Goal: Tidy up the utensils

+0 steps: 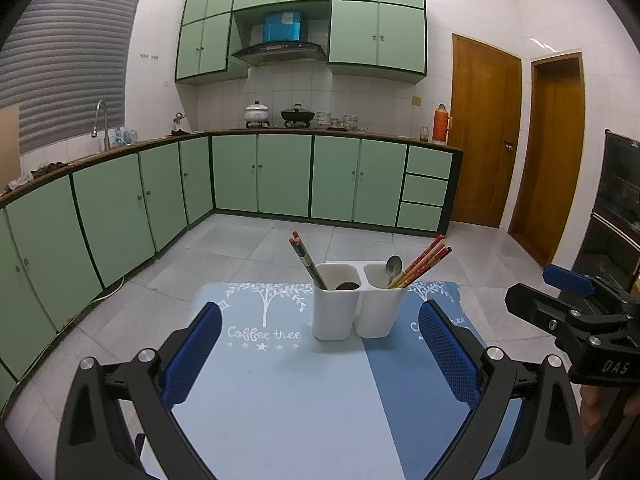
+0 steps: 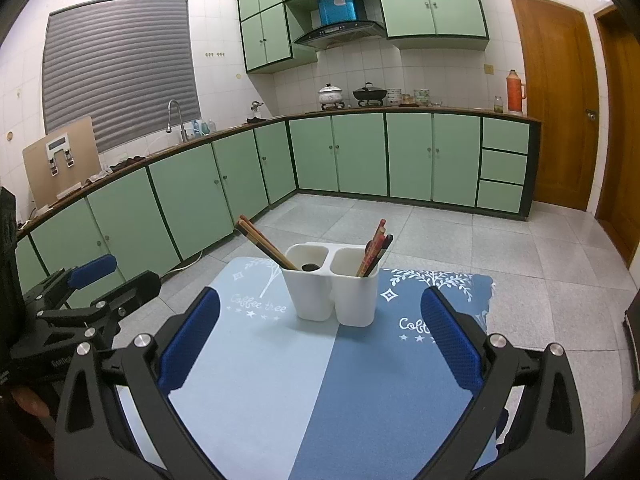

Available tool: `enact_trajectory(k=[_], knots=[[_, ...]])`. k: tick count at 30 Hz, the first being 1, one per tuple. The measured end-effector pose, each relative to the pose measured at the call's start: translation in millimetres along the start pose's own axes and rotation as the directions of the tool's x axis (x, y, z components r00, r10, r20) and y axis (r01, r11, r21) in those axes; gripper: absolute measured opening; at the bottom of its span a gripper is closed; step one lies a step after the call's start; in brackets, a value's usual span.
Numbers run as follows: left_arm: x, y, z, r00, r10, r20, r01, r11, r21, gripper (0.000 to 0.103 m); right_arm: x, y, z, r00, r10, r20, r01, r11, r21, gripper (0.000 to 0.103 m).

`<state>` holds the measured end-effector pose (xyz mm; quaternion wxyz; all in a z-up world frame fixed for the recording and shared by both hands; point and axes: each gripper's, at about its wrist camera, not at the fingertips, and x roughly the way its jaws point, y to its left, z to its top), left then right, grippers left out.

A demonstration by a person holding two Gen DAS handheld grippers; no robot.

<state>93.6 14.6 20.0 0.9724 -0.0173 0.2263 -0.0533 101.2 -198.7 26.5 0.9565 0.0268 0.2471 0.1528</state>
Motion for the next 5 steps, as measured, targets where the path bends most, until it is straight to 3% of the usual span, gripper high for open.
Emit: enact_trajectory(k=[5], knots=[[0.9, 0.1, 0.2, 1.000, 0.002, -0.001, -0.002, 1.000, -0.001, 0.097, 1.0, -2.1, 0.1, 1.000, -0.001, -0.003, 0.001, 1.000, -0.002, 0.098]])
